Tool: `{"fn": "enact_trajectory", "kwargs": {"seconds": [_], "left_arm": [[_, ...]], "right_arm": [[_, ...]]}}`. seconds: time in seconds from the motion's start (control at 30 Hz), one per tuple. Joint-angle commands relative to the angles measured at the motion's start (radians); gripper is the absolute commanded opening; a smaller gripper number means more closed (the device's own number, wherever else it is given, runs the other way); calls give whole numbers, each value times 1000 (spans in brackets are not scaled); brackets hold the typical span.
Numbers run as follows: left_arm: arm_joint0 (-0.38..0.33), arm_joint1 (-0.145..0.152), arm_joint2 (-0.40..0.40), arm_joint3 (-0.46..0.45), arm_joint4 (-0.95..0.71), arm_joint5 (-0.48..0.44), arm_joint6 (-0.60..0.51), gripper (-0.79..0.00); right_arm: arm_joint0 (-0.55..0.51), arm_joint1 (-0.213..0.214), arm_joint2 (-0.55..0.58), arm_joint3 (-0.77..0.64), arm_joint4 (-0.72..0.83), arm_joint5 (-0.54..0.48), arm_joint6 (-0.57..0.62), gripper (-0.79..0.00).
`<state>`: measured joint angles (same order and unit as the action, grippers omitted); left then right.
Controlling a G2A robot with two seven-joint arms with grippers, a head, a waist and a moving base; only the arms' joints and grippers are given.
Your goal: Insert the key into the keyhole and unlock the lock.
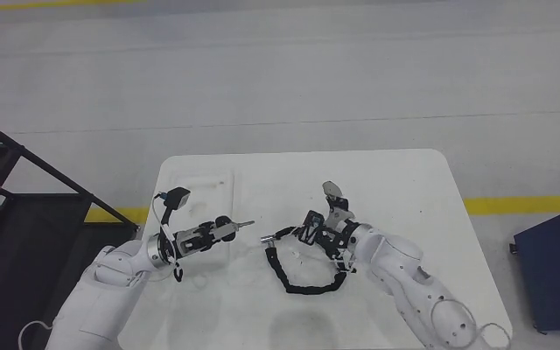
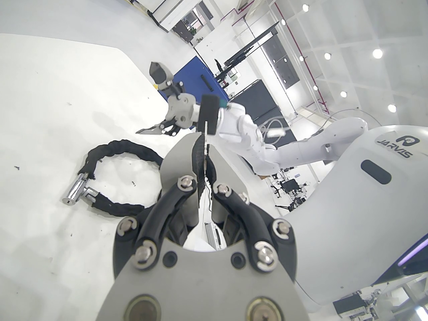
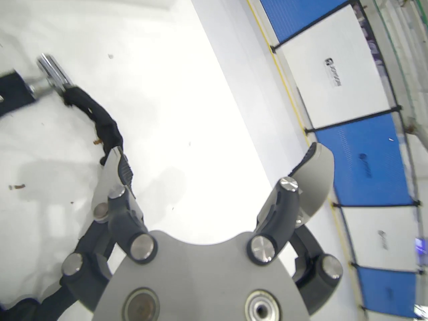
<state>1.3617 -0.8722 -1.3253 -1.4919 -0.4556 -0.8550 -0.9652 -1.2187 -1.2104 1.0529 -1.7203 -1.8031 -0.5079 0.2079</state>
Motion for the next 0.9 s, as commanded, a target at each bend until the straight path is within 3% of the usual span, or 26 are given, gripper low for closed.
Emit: {"fn": "enact_trajectory", "kwargs": {"seconds": [0.0,0.3,0.47,0.67,0.7,0.73,0.8,0.87], "left_arm": [[0,0,0,0,0,0,0,-785],[73,7,-94,-30,-60,-23,105,-785],[103,7,-116,-15,-247,-20,88,-785],[101,7,-117,-6,-250,-11,84,-785],[101,7,-117,-6,-250,-11,84,-785],[101,7,-117,-6,-250,-11,84,-785],[101,7,-117,-6,-250,-11,84,-785],[101,7,-117,-6,-250,-11,84,-785]], "right_arm": [[25,-4,-18,-1,154,-130,76,0],[214,-50,-186,147,238,-252,234,0],[298,-80,-258,225,271,-250,321,0],[381,-112,-328,311,312,-282,422,0],[396,-118,-338,324,320,-282,443,-25],[410,-124,-349,337,330,-285,460,-274],[439,-136,-368,359,343,-287,487,-397],[463,-148,-387,380,359,-293,508,-440]]}}
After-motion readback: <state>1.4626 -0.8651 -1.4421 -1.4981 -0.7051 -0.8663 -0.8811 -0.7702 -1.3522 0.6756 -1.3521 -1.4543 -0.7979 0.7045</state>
